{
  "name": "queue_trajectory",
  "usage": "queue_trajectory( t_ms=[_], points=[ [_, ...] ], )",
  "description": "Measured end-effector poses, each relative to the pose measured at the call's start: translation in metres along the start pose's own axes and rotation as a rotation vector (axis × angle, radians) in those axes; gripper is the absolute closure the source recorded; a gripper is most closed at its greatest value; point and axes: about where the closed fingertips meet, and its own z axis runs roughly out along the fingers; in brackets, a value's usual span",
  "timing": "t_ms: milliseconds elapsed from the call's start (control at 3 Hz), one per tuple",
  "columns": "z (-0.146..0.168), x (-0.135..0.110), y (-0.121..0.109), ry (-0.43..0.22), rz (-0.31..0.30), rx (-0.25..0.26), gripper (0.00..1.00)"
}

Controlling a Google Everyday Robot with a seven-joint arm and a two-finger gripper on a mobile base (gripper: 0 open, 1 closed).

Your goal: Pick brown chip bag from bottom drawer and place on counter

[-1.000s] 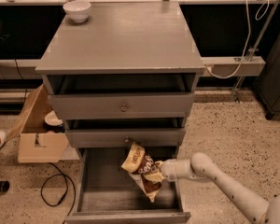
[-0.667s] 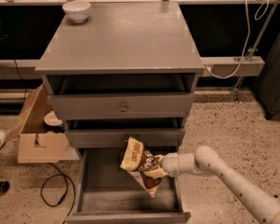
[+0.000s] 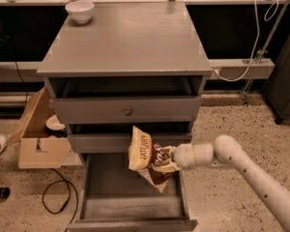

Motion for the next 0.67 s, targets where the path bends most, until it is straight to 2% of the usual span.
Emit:
queue_trajectory(
  t_ms=[333,667],
  points=[
    [-0.001,-0.003,-0.001,0.007,-0.006,0.0,1.0],
    [-0.011,-0.029,-0.005,0.059,-0.051,-0.001,1.0]
  ],
)
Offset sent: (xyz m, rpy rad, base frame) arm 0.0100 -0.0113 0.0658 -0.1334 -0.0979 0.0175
